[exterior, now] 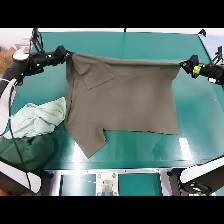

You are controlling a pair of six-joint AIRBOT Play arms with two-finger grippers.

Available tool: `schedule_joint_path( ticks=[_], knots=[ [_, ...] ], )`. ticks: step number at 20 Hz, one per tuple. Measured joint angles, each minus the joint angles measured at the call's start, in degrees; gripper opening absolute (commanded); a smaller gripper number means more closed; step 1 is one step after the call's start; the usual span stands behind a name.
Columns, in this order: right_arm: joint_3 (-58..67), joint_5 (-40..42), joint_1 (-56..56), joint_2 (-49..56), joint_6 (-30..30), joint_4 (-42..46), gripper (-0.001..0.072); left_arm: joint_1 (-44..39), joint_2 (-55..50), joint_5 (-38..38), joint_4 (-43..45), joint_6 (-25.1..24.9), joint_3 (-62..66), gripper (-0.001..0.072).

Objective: Fold the shirts.

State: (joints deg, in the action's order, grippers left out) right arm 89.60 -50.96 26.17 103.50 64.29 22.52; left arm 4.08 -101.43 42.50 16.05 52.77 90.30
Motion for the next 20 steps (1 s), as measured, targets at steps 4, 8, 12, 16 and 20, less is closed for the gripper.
schedule_joint_path(
  ticks=[4,8,12,16,20],
  knots=[
    [2.5,-0.1,-0.3,0.6,0.0,0.2,0.0014,-0.6,-0.7,-0.9,1.1,0.5,2.4,0.0023],
    [3.2,-3.9,0.2,0.8,1.0,3.9,0.0012,-0.7,-0.9,2.4,9.1,5.4,3.1,0.0023],
    [3.4,-11.3,1.1,0.1,6.1,16.3,0.0012,-0.7,-0.9,10.3,21.2,11.8,3.3,0.0023],
    [1.5,-19.0,1.5,-1.7,10.4,28.2,0.0012,-0.7,-0.9,19.8,30.7,16.6,3.3,0.0023],
    [-3.5,-22.5,1.5,-2.8,12.4,33.1,0.0012,-0.8,-1.1,27.1,38.1,20.2,3.0,0.0023]
  ],
)
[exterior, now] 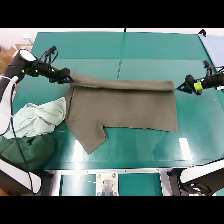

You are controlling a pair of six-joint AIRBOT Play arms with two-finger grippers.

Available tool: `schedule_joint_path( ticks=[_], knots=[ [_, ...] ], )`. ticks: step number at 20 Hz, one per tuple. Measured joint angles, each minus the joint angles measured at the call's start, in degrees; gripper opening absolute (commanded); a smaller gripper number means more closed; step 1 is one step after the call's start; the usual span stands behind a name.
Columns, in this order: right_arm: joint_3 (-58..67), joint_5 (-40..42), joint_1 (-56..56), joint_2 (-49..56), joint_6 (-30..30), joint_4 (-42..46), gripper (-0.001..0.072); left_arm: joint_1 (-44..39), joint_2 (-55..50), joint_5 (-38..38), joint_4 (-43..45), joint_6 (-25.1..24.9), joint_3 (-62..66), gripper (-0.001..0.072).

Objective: Fold the shirts.

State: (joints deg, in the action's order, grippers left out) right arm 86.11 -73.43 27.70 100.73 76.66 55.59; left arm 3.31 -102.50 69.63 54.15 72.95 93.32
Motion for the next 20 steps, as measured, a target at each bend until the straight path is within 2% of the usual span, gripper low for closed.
schedule_joint_path(
  ticks=[6,7,8,9,10,11,13,14,15,16,17,20],
  knots=[
    [-6.5,-0.9,-0.2,-0.4,0.7,2.1,0.0014,-0.8,-0.1,3.7,4.9,2.4,-3.1,0.0024],
    [-6.9,-1.0,-0.3,-0.4,0.8,2.3,0.0063,-1.2,-0.1,3.7,5.2,2.4,-3.9,0.0025],
    [-7.2,-1.1,-0.3,-0.4,0.8,2.3,0.0287,-1.6,-0.1,3.5,5.4,2.4,-4.5,0.0148],
    [-7.3,-1.4,-0.3,-0.4,0.8,2.4,0.0366,-1.9,-0.1,3.1,5.4,2.4,-5.0,0.0477],
    [-7.4,-1.8,-0.3,-0.4,0.8,2.4,0.0346,-2.0,-0.1,2.9,5.4,2.5,-5.2,0.0592],
    [-7.2,-2.9,-0.3,-0.5,1.0,2.3,0.0279,-2.1,-0.1,2.9,5.3,3.1,-5.3,0.0592],
    [-6.7,-5.8,0.3,-1.0,2.0,2.2,0.0147,-1.9,0.0,5.2,4.9,4.0,-4.4,0.0591],
    [-6.5,-7.5,0.7,-1.5,2.4,2.2,0.0039,-1.5,0.1,7.5,4.7,4.7,-3.7,0.0582],
    [-6.6,-9.0,0.9,-2.3,2.8,2.2,0.0014,-1.0,0.4,10.0,4.7,5.5,-3.0,0.0400],
    [-7.1,-10.4,1.2,-3.6,3.2,2.3,0.0014,-0.4,0.9,12.6,4.8,6.3,-2.7,0.0132],
    [-8.2,-11.5,1.4,-5.2,3.5,2.4,0.0013,0.1,1.9,15.2,4.8,6.8,-2.8,0.0024],
    [-15.6,-13.2,1.7,-12.9,4.6,4.7,0.0013,0.7,7.8,18.8,6.0,7.7,-8.0,0.0023]
  ],
)
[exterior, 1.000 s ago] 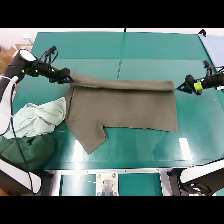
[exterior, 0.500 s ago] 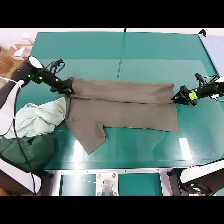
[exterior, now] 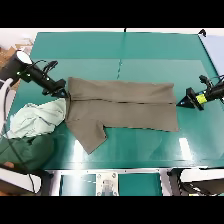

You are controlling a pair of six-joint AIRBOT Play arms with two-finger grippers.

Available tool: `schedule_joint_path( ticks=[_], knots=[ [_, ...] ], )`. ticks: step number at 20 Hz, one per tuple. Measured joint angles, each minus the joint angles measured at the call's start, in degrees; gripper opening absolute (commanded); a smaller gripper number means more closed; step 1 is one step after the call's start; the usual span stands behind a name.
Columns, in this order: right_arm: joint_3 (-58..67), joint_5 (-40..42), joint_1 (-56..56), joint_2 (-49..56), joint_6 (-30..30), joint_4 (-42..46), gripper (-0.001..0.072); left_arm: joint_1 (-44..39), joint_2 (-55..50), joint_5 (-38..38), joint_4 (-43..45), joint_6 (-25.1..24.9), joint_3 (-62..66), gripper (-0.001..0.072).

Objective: Fold the shirts.

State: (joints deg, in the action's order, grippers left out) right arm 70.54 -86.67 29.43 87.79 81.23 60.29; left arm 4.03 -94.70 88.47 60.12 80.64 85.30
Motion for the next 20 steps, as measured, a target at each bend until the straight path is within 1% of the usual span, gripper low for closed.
schedule_joint_path(
  ticks=[3,4,5,6,7,8,10,11,12,15,16,17,18,19,20],
  knots=[
    [-12.0,0.1,0.3,-11.0,2.1,4.4,0.0013,0.4,10.8,-2.3,2.6,0.6,-12.9,0.0025],
    [-16.7,0.9,0.7,-15.3,3.1,5.8,0.0014,0.4,14.9,-3.6,3.1,0.8,-17.8,0.0192],
    [-20.9,2.0,1.2,-19.4,4.3,6.7,0.0018,0.5,19.3,-5.2,3.7,1.2,-23.3,0.0585],
    [-25.0,3.6,1.9,-23.4,5.6,7.4,0.0114,0.6,23.0,-7.3,4.0,1.7,-28.4,0.0646],
    [-29.1,5.2,2.7,-27.4,7.1,8.1,0.0282,0.6,26.8,-9.3,3.9,2.6,-33.7,0.0642],
    [-32.8,7.2,3.3,-30.9,8.6,8.4,0.0371,0.6,29.6,-11.2,3.5,3.0,-38.3,0.0643],
    [-38.8,11.3,4.2,-35.5,10.6,8.5,0.0371,0.6,33.6,-15.9,0.7,3.3,-47.0,0.0641],
    [-41.2,13.4,4.4,-36.8,11.3,7.9,0.0370,0.5,34.6,-18.7,-1.5,2.8,-51.0,0.0590],
    [-43.5,15.9,4.6,-37.6,11.7,6.8,0.0370,0.6,35.3,-21.1,-4.3,1.6,-54.5,0.0498],
    [-48.0,23.1,4.9,-36.9,12.0,1.6,0.0372,0.6,34.9,-28.3,-12.5,-2.8,-61.6,0.0502],
    [-48.9,25.4,4.9,-35.8,11.5,-0.3,0.0382,0.1,34.2,-30.0,-15.7,-4.4,-63.0,0.0502],
    [-49.5,26.9,4.8,-34.5,11.1,-2.5,0.0426,-0.7,33.0,-31.5,-18.3,-5.5,-63.8,0.0501],
    [-50.0,28.7,4.2,-33.0,10.8,-4.7,0.0427,-2.1,31.5,-34.0,-21.2,-6.4,-64.5,0.0467],
    [-50.2,30.2,3.6,-31.4,10.6,-6.7,0.0427,-3.6,29.9,-35.8,-24.1,-7.3,-64.8,0.0381],
    [-50.4,32.6,2.5,-29.7,10.3,-9.0,0.0427,-5.0,28.1,-36.8,-26.3,-8.8,-64.7,0.0251]
  ],
)
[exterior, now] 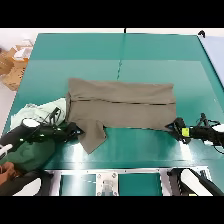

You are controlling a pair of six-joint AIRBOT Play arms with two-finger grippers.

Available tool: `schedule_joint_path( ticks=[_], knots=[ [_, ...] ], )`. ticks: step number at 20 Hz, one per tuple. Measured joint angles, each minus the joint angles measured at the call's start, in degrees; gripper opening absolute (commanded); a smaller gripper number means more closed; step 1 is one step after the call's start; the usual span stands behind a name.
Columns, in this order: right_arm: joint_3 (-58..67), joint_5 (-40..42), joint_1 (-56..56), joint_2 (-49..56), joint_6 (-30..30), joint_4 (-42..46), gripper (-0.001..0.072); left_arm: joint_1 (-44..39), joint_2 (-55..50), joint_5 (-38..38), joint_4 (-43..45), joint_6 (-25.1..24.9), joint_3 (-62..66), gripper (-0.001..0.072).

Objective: Fold the shirts.

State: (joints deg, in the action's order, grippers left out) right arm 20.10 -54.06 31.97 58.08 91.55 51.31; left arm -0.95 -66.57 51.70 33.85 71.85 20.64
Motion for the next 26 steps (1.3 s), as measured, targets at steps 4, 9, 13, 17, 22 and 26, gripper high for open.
schedule_joint_path(
  ticks=[4,9,13,17,22,26],
  knots=[
    [0.3,7.3,-4.5,5.5,-0.5,-8.8,0.0072,-2.6,-3.4,-7.6,-2.1,-4.1,4.7,0.0022],
    [4.9,7.1,-5.4,7.6,-3.7,-2.6,0.0012,-3.4,-4.1,-2.3,4.5,-1.9,12.7,0.0022],
    [9.7,-1.4,-4.8,6.0,-0.1,10.2,0.0012,-3.5,0.6,8.5,13.1,3.9,15.9,0.0021],
    [13.5,-9.0,-4.6,2.2,2.9,18.0,0.0012,-3.6,7.0,16.8,16.6,8.2,16.9,0.0022],
    [21.3,-13.7,-4.6,0.8,2.9,15.9,0.0013,-3.6,8.0,20.1,14.7,9.7,22.0,0.0022],
    [29.9,-14.7,-5.9,4.4,1.9,12.2,0.0014,-3.6,1.1,20.0,14.0,9.0,33.0,0.0023]
  ],
)
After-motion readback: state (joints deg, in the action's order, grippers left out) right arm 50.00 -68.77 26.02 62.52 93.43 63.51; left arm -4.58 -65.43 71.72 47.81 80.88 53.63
